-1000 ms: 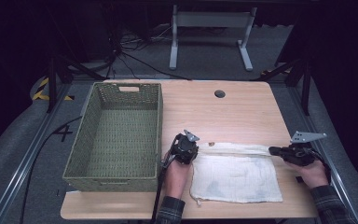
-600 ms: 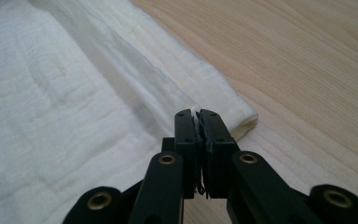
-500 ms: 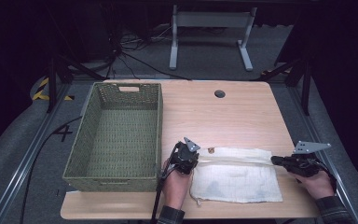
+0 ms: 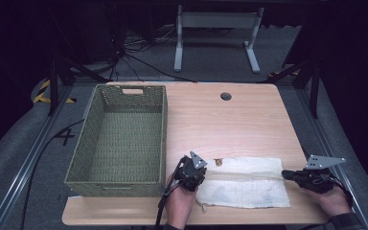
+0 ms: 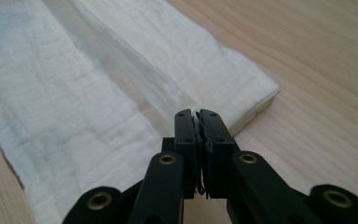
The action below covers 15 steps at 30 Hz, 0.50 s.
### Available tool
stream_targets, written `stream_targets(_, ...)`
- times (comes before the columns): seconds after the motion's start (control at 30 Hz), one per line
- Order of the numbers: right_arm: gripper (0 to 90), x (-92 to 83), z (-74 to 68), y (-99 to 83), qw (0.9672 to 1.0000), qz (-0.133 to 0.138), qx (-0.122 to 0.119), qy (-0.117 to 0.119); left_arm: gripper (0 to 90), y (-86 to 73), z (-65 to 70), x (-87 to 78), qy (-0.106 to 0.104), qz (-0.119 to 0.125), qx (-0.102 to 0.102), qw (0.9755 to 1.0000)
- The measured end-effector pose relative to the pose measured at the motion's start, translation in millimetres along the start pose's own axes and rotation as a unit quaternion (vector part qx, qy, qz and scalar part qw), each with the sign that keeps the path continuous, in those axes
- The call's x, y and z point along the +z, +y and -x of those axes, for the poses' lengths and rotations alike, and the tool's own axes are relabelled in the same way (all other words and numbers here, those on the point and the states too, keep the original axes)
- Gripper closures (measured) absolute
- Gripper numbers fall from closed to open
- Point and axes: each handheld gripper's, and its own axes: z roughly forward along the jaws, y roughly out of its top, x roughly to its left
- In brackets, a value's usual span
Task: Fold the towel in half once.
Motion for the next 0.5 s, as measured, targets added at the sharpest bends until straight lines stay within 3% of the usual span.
stream_targets(0.27, 86.7, 5.8, -6.8, -5.5, 0.9997, -0.024, -0.006, 0.007, 85.9, -13.2, 1.0, 11.9, -0.013, -0.031, -0.001, 0.9994)
stream_targets(0.5, 86.8, 9.4, -4.7, -3.7, 0.9996, -0.027, -0.011, 0.003, 85.8, -11.3, -1.6, 17.3, -0.002, -0.026, 0.002, 0.9997)
